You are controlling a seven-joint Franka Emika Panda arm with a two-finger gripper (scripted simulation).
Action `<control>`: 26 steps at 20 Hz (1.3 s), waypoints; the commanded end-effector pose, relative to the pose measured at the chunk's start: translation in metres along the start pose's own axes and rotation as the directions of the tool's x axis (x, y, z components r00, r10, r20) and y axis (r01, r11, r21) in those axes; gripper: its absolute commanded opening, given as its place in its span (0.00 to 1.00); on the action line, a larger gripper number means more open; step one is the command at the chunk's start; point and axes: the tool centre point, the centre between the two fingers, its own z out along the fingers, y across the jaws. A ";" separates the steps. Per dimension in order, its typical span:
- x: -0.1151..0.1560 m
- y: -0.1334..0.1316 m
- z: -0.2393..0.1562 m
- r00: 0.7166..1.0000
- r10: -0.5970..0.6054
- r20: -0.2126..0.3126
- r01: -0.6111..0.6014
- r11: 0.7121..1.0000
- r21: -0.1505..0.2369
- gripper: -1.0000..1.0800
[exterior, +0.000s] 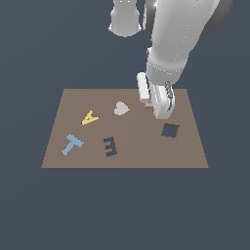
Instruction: Insert a designated object into the corresponding slot on a board.
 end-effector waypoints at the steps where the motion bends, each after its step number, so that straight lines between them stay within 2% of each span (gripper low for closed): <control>1: 0.000 0.000 0.001 1.000 0.000 0.000 0.000 1.000 0.000 0.96; 10: 0.000 0.000 0.020 1.000 0.003 0.000 -0.003 1.000 0.000 0.96; 11: 0.000 0.000 0.020 1.000 0.003 0.000 -0.003 1.000 0.000 0.00; 26: 0.000 0.000 0.015 1.000 0.003 0.000 -0.003 1.000 0.000 0.00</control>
